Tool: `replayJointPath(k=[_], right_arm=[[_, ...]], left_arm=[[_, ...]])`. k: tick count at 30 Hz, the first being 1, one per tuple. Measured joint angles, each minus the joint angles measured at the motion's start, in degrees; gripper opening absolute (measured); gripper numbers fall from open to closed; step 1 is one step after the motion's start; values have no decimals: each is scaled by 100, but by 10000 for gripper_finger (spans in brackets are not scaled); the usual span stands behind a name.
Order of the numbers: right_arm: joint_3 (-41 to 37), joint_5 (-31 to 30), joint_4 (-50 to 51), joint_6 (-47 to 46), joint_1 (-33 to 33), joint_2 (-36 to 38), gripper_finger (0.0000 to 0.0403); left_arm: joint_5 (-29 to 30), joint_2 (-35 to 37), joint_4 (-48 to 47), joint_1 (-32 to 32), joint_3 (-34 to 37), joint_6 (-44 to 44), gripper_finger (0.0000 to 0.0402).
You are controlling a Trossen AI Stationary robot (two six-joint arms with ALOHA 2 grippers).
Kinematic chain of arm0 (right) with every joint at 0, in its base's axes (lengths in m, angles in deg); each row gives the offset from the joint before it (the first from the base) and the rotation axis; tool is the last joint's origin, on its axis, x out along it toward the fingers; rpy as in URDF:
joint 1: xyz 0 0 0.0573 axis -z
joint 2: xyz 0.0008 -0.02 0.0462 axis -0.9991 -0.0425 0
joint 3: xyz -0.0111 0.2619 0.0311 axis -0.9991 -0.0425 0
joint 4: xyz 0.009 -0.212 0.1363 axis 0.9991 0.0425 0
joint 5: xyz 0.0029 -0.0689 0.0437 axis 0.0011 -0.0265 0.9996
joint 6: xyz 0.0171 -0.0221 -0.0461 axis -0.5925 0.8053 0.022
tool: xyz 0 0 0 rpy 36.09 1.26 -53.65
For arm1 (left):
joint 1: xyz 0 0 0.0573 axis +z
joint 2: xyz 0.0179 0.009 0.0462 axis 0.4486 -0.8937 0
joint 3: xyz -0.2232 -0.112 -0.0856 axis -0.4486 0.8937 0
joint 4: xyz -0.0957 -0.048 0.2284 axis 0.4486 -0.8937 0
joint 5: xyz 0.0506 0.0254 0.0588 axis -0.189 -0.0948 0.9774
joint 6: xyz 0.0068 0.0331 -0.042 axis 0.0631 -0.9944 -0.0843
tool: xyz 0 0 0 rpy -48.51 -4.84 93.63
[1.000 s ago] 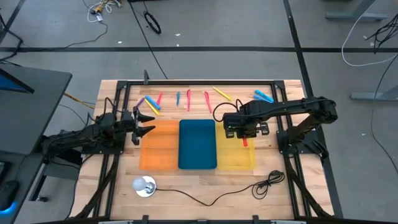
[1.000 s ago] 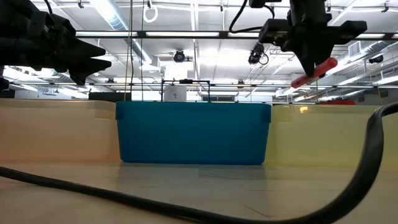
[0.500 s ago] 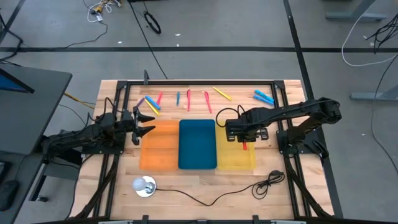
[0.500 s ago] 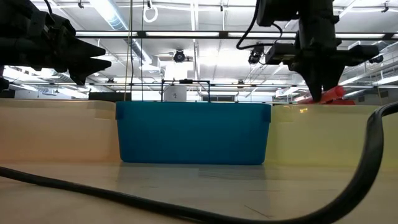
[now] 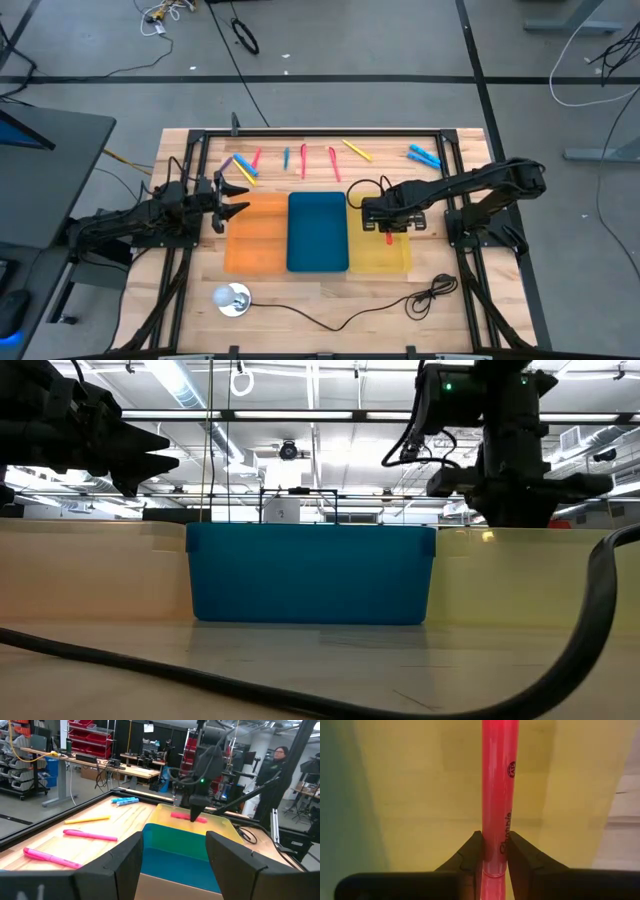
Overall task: Pick & Place Markers
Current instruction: Put the orange marker into the yellow bin, then put the middle blue marker into the yellow bin
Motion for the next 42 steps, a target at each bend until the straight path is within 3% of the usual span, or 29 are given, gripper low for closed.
replayJointPath(k=[21,25,34,42], right_arm=[[-455,101,-735,46,2,-338,75],[-455,59,-790,137,2,-300,111],[-356,-273,-791,350,2,186,236],[-127,-560,-409,306,7,860,258]], left_arm=[[0,0,6,2,0,1,222],[0,-1,7,2,0,4,222],[0,0,7,2,0,4,222],[0,0,7,2,0,4,222]])
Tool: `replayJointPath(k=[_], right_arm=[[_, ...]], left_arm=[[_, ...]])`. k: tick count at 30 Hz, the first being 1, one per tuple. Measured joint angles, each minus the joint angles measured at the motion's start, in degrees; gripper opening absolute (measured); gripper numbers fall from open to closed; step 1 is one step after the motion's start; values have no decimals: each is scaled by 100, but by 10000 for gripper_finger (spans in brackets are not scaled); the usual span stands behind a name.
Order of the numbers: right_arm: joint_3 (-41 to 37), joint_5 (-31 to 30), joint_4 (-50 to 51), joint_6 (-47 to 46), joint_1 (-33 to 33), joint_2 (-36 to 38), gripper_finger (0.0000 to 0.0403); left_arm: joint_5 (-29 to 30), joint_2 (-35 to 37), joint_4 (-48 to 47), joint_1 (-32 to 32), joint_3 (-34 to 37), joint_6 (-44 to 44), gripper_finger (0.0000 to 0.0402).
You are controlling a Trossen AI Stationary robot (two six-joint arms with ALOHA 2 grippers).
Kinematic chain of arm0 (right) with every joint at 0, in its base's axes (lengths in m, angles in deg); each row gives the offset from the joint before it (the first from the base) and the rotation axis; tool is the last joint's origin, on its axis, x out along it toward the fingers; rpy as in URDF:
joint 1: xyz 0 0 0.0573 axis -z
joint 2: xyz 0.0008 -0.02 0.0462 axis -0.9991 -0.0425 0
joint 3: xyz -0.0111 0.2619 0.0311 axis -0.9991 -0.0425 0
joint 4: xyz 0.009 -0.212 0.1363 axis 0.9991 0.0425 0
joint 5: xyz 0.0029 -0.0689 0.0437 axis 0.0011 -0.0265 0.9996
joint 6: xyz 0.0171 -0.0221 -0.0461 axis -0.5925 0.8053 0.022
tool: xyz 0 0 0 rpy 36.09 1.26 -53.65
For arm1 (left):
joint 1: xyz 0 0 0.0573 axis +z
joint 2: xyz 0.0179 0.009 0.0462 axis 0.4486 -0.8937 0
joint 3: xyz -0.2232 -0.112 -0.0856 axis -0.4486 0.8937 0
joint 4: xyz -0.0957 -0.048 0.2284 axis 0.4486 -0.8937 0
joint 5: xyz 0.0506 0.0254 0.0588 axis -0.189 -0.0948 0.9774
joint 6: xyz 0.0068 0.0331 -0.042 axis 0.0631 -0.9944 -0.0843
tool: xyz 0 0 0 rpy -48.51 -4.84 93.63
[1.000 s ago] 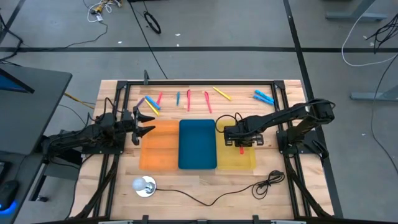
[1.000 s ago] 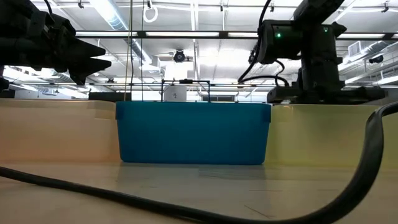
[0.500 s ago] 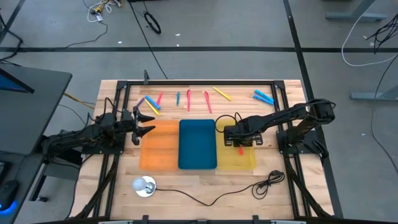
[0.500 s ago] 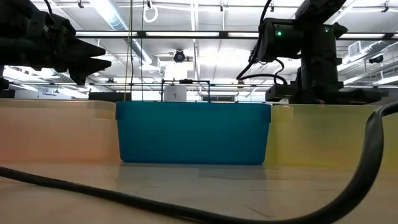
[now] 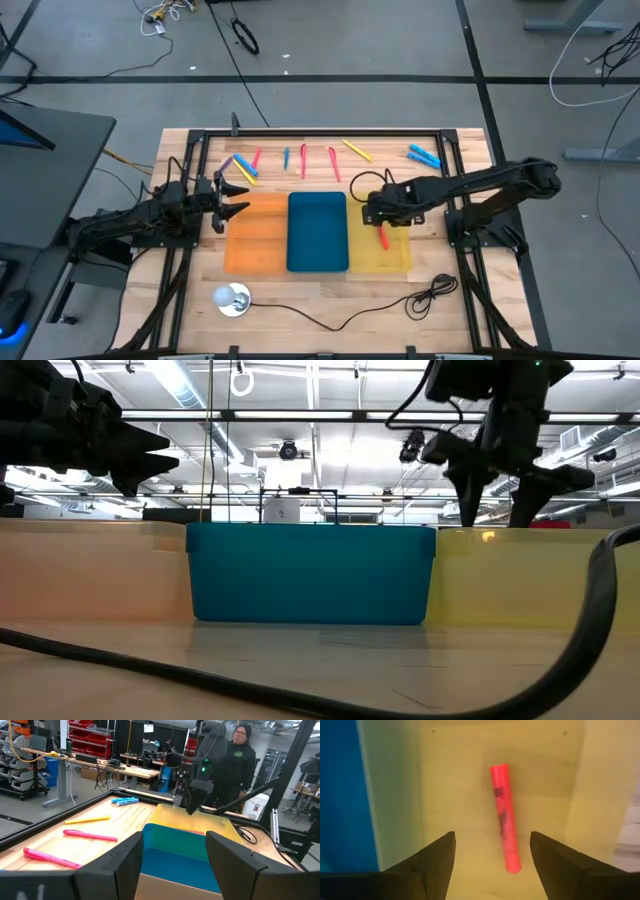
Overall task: Pick & Place Markers
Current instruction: Put the middle blue marker into the yellow bin
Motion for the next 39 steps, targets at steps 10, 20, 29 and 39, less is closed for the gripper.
replayJointPath(k=[10,20,29,39], right_arm=[[34,15,248,-93,35,744,258],[34,94,601,8,76,863,259],[34,514,597,1168,346,863,259],[34,1014,598,4086,793,863,259]], left_arm=[[0,0,0,0,0,-4,222],[0,-2,2,0,0,0,222],[0,0,2,0,0,0,222],[0,0,2,0,0,-4,222]])
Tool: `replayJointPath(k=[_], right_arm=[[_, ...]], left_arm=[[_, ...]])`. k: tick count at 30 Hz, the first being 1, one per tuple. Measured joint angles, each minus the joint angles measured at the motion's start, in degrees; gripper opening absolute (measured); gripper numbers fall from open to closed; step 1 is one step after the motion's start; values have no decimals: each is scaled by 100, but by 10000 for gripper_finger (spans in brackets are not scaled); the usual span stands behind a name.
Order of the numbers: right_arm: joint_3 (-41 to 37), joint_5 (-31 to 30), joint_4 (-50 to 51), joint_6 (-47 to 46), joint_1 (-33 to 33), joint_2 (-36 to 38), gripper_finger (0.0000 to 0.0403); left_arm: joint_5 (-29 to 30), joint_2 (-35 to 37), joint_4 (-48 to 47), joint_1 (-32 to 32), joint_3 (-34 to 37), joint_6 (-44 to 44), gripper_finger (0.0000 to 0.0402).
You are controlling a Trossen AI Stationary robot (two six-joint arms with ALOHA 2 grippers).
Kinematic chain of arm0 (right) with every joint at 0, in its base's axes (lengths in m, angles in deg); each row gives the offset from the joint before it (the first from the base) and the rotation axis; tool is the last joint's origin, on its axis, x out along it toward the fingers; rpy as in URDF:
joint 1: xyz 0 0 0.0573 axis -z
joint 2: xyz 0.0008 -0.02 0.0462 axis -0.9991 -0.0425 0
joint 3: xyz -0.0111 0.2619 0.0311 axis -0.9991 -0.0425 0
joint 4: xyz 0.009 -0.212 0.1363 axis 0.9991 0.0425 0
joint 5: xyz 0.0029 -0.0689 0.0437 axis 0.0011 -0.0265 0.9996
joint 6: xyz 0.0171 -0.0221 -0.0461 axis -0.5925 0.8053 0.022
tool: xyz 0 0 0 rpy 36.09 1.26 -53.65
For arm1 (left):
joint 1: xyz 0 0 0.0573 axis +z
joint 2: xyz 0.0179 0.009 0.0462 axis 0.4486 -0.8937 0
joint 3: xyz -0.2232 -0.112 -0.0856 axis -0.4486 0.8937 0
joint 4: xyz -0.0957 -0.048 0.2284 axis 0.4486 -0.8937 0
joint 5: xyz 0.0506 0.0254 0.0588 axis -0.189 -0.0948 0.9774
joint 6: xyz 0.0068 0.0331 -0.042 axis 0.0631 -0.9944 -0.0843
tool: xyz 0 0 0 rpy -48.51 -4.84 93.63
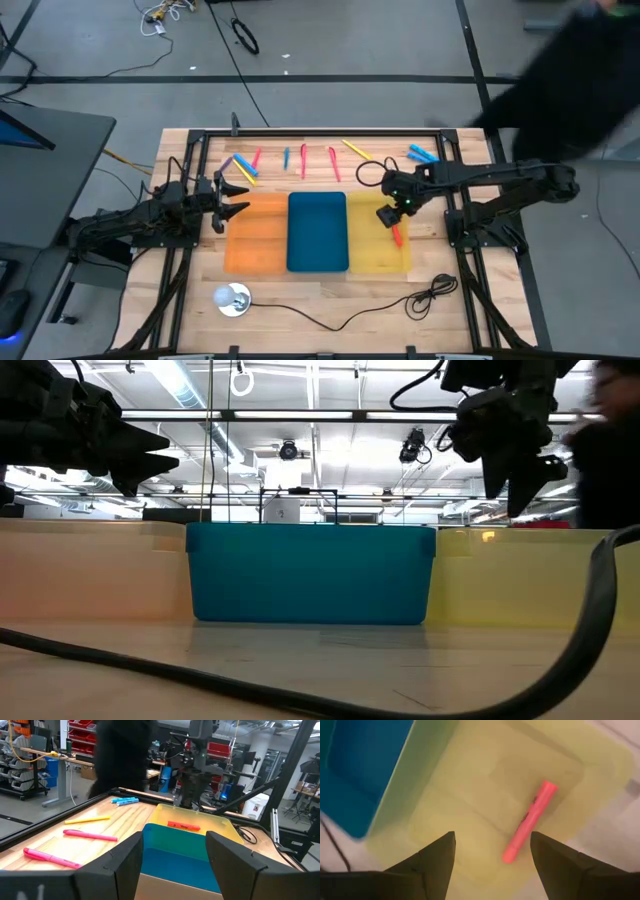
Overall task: Pick & Place Markers
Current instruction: Put the middle blue marker into the yellow bin
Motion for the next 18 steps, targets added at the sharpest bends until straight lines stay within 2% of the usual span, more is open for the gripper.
replayJointPath(k=[4,12,18], right_arm=[[0,253,99,1203,141,0,259],[0,248,649,2980,299,-4,259],[0,192,1150,3769,670,-31,259]], left_arm=[[0,0,0,0,0,1,222],[0,0,0,0,0,1,222],[0,0,0,-2,0,4,222]])
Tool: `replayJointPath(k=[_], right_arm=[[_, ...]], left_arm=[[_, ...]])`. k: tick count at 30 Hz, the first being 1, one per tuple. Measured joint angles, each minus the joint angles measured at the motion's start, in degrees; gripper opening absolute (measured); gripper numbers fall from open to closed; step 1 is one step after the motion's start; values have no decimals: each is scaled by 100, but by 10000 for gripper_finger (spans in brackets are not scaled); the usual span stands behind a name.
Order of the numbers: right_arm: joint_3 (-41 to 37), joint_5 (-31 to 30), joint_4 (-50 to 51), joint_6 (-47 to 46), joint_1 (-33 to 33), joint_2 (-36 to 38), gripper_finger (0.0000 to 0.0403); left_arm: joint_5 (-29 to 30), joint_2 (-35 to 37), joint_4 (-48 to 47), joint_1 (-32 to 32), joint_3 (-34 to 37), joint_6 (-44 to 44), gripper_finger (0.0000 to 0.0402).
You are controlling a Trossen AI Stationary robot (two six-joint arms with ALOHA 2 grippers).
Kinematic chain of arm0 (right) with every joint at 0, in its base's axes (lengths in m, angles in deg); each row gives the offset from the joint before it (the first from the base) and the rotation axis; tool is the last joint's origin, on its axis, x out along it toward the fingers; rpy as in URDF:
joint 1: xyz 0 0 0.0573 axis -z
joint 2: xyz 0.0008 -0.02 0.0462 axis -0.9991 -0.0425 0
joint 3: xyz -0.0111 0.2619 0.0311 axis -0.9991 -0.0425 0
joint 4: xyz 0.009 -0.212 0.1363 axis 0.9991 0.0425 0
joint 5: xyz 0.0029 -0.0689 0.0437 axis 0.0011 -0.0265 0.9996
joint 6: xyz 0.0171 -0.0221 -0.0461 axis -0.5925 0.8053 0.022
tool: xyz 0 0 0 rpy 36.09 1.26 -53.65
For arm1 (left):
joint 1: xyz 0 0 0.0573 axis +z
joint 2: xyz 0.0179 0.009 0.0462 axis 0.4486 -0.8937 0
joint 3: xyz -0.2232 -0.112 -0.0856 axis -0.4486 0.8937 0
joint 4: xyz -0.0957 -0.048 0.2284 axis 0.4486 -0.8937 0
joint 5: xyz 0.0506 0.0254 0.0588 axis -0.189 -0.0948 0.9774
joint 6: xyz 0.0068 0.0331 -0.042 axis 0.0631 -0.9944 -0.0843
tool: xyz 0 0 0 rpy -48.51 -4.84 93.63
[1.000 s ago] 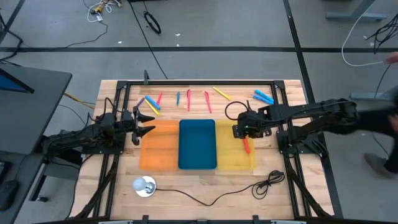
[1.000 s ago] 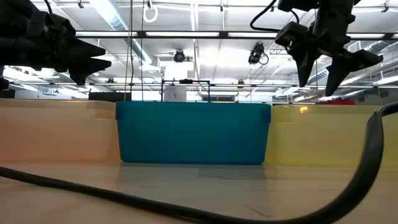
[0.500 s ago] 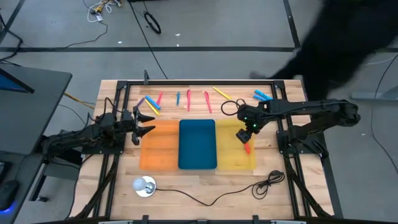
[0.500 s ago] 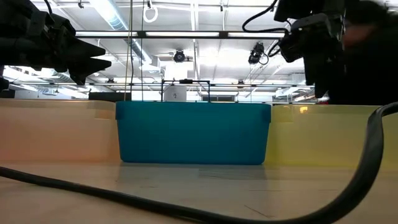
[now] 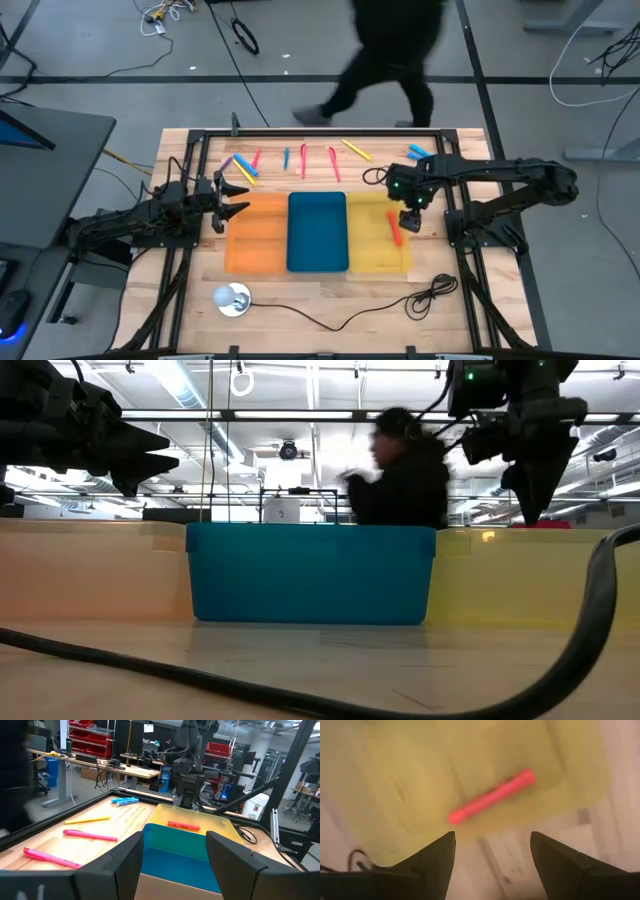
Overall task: Pick & Place Markers
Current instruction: Put the middle blue marker into the yellow bin
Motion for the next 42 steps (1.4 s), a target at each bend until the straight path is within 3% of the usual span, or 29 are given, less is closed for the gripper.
replayJointPath(k=[10,18,26,42], right_arm=[[181,-47,496,810,739,0,259],[521,-468,751,1337,1535,0,259],[527,-910,763,2542,2373,-33,259],[662,-1058,551,3765,3740,-947,259]], left_arm=[[0,-2,0,0,0,-1,222],[0,-2,0,2,0,-2,222],[0,0,0,2,0,-2,222],[0,-1,0,2,1,-1,222]])
